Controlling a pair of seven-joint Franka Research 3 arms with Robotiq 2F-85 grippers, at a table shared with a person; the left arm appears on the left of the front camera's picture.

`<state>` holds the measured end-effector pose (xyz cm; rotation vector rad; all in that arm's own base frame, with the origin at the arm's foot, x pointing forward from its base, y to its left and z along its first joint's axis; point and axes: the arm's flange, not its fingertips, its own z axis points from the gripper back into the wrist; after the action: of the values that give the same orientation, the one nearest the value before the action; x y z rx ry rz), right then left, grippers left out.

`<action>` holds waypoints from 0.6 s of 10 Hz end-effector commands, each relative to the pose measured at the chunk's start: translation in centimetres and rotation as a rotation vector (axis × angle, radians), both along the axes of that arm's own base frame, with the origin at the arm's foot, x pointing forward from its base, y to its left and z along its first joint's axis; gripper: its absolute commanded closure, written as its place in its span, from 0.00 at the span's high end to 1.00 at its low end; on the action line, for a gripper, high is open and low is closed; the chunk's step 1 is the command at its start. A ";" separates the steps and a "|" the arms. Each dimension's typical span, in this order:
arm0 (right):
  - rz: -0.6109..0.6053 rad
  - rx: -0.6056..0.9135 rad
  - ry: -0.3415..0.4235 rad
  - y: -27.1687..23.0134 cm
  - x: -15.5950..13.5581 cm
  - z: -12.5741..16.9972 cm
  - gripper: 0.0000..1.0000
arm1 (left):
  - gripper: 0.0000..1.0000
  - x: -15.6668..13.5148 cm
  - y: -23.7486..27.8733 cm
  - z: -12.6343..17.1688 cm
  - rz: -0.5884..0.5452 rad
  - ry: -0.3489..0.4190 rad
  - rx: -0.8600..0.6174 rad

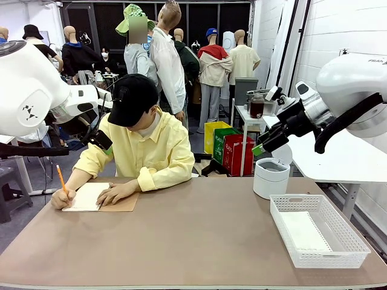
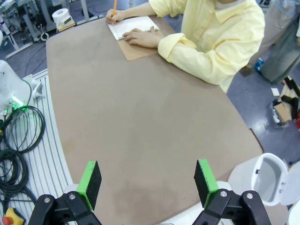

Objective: Sort the paper based on its condition.
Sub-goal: If a person hands you a paper, place it in the Organizing basket , and if it's crumpled, put it in the Trash can.

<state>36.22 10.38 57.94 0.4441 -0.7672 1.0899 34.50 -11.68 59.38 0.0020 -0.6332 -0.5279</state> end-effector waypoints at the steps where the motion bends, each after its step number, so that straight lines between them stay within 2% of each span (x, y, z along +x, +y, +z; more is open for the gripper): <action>1: 0.008 0.016 -0.001 0.1 0.0 0.0 1.00 | 1.00 0.0 0.1 0.0 -0.001 0.007 -0.001; 6: 0.008 0.016 -0.001 0.1 0.0 0.0 1.00 | 1.00 0.0 0.1 0.0 -0.001 0.007 -0.001</action>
<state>36.22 10.38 57.94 0.4440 -0.7672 1.0899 34.50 -11.68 59.38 0.0020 -0.6332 -0.5279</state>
